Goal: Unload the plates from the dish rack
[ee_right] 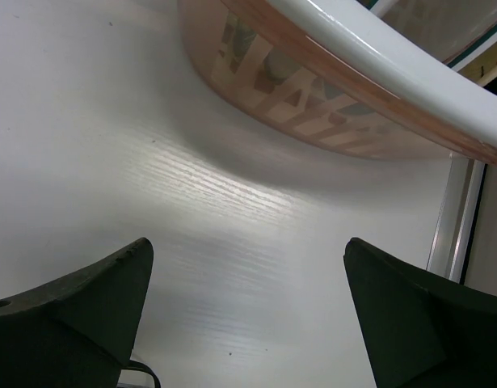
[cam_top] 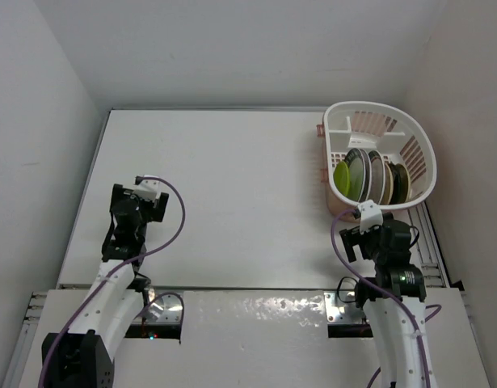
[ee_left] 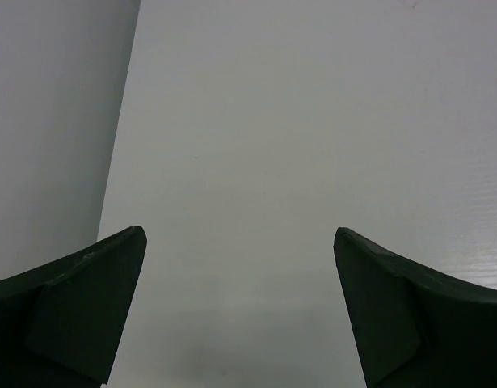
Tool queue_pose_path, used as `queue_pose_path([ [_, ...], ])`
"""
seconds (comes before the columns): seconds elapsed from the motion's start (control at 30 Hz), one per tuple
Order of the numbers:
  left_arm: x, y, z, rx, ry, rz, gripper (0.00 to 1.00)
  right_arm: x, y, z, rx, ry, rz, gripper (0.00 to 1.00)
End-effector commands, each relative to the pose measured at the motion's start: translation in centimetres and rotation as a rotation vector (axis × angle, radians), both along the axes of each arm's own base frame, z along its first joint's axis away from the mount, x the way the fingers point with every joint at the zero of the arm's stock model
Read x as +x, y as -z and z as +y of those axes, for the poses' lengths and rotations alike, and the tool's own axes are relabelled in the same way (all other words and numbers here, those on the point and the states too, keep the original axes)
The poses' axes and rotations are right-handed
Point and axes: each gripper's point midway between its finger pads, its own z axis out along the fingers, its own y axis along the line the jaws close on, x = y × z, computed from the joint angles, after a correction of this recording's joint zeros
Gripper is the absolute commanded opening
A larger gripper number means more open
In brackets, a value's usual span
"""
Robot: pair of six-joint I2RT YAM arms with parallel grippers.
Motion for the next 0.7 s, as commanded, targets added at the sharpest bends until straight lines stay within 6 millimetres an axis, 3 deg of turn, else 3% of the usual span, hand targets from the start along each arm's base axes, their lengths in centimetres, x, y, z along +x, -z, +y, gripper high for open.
queue_pose_path([
  [0.0,0.6,-1.9,0.1,-0.035,-0.026,-0.082,1.0,0.7,-1.1,-0.4,-0.01,0.02,-0.04,0.99],
  [0.13,1.3,-2.8,-0.9,-0.016,0.046,-0.114,1.0,1.2,-3.3,-0.6,-0.003,0.047,-0.088,0.99],
  [0.2,1.4,-4.0,0.9,-0.144,-0.132,-0.191,1.0,1.8,-6.9,-0.3,0.029,0.053,-0.152,0.99],
  [0.23,1.2,-4.3,1.7,-0.188,-0.209,-0.211,1.0,1.8,-6.6,-0.1,0.047,0.056,-0.136,0.99],
  [0.3,1.2,-4.8,2.7,-0.264,-0.311,-0.244,1.0,2.4,-9.4,0.3,0.094,0.074,-0.162,0.99],
  [0.33,1.9,-4.9,1.9,-0.232,-0.25,-0.196,1.0,2.7,-11.9,0.4,0.103,0.074,-0.203,0.99],
  [0.4,3.2,-5.4,0.7,-0.119,-0.11,-0.118,1.0,3.4,-13.0,0.2,0.125,0.111,-0.181,0.97],
  [0.43,3.6,-5.0,-1.1,-0.103,0.009,-0.078,1.0,3.7,-15.3,0.1,0.13,0.119,-0.218,0.94],
  [0.5,4.2,-5.3,-2.3,-0.062,0.11,-0.056,1.0,4.9,-16.8,0.2,0.164,0.141,-0.212,0.85],
  [0.53,4.4,-5.0,-3.3,-0.078,0.164,-0.046,1.0,5.4,-19.1,0.4,0.185,0.137,-0.252,0.83],
  [0.57,4.4,-4.7,-3.9,-0.088,0.196,-0.035,1.0,5.9,-20.0,0.6,0.212,0.146,-0.257,0.76],
  [0.6,5.2,-6.9,-4.4,-0.087,0.231,-0.071,0.99,6.9,-19.9,0.6,0.223,0.152,-0.221,0.74],
  [0.63,5.3,-6.8,-5.5,-0.107,0.29,-0.054,0.93,7.5,-21.9,0.8,0.252,0.159,-0.248,0.71],
  [0.67,5.4,-7.0,-6.0,-0.118,0.316,-0.044,0.91,8.1,-22.4,0.9,0.289,0.186,-0.238,0.65],
])
